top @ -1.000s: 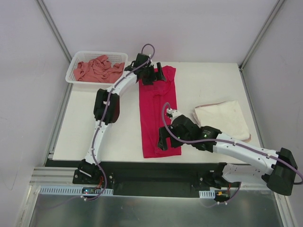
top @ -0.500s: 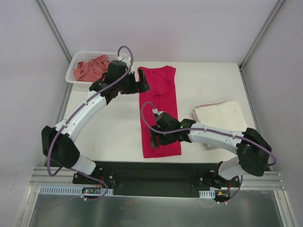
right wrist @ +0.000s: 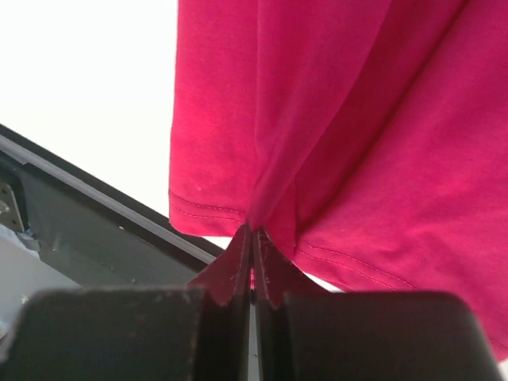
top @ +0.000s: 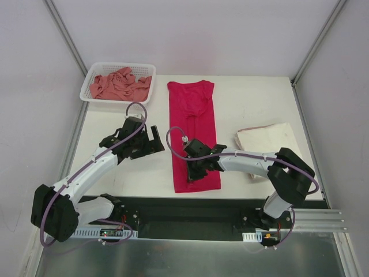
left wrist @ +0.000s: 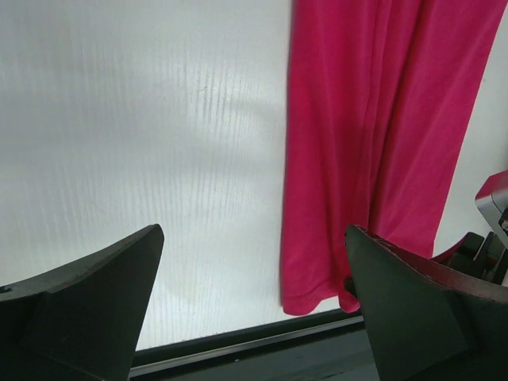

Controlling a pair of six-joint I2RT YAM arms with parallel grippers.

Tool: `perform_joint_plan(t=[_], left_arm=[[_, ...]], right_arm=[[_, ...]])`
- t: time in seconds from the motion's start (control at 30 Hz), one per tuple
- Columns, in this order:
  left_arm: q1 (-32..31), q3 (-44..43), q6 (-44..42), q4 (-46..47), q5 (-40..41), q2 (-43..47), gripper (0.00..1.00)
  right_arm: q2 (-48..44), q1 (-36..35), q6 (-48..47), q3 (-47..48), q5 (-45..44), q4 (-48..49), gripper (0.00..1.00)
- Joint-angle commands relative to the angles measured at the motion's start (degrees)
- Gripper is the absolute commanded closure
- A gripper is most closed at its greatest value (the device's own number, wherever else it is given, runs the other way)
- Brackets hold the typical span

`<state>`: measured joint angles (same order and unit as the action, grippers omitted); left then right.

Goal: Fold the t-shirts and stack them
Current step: Fold the tshirt

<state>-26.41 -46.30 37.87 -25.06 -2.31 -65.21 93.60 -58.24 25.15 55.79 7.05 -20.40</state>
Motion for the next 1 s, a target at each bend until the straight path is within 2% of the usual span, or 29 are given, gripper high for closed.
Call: perform_joint_plan(t=[0.0, 0.27, 0.5, 0.7, 0.77, 0.83, 0.97], left_arm=[[0.0, 3.1, 3.3, 1.2, -2.4, 4.6, 0.01], [-2.1, 9.1, 4.8, 1.2, -11.5, 8.3, 0.01], [-13.4, 8.8, 9.7, 2.3, -10.2, 2.4, 0.01], [-20.6, 7.1, 13.0, 2.3, -6.8, -3.3, 0.01], [-22.2, 6.8, 14.7, 2.3, -5.6, -5.5, 0.01], [-24.3, 6.3, 15.7, 2.3, -4.2, -7.0, 0.01], [-26.9, 4.5, 18.8, 2.2, -1.7, -10.6, 0.04]], right_arm=[[-4.0, 0.1, 2.1, -1.8, 3.5, 3.7, 0.99], [-9.8, 3.3, 8.2, -9.6, 13.0, 12.2, 0.99], [-7.9, 6.6, 10.0, -14.4, 11.5, 12.0, 0.97], [-7.7, 6.6, 8.7, -14.4, 5.5, 7.2, 0.84], [-9.7, 6.6, 6.4, -13.3, 0.3, 4.0, 0.7], [-11.2, 6.1, 4.3, -12.0, -4.6, -0.8, 0.61], [-15.1, 5.0, 2.3, -10.9, -6.5, -3.8, 0.52]])
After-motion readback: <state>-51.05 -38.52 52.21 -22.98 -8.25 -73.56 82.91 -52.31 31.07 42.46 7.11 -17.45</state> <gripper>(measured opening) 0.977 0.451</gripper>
